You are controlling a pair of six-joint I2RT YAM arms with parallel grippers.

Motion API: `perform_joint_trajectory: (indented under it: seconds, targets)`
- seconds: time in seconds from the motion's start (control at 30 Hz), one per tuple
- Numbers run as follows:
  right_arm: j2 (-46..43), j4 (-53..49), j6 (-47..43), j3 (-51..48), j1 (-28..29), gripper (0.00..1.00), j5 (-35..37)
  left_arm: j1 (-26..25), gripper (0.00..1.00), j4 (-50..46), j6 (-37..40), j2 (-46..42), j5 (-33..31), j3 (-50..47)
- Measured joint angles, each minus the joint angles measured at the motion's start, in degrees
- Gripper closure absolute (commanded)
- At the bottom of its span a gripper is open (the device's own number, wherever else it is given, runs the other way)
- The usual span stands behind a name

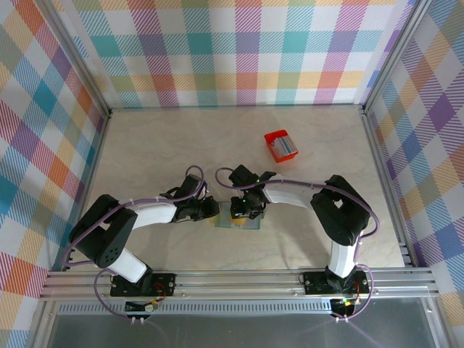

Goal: Put the credit cards into the card holder

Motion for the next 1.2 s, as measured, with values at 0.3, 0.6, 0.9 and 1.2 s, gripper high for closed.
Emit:
perform_joint_trajectory:
  seconds: [0.3, 0.6, 0.9, 1.2]
  targets:
    - [-1.5, -2.3, 0.0, 0.0, -0.1, 0.73, 2.0, 0.0, 0.83, 0.2, 0.0, 0.0, 0.0, -0.2]
    - [-1.6, -3.1, -0.7, 4.0, -3.7, 0.7, 3.5, 0.0, 0.83, 0.7, 0.0, 0.0, 0.0, -0.4]
    - [0.8, -2.6, 0.1, 6.1, -5.5, 0.71, 3.6, 0.0, 0.83, 0.7, 0.0, 0.1, 0.0, -0.4]
    - [3.4, -1.7, 1.0, 6.1, -5.5, 0.72, 1.9, 0.0, 0.83, 0.7, 0.0, 0.7, 0.0, -0.4]
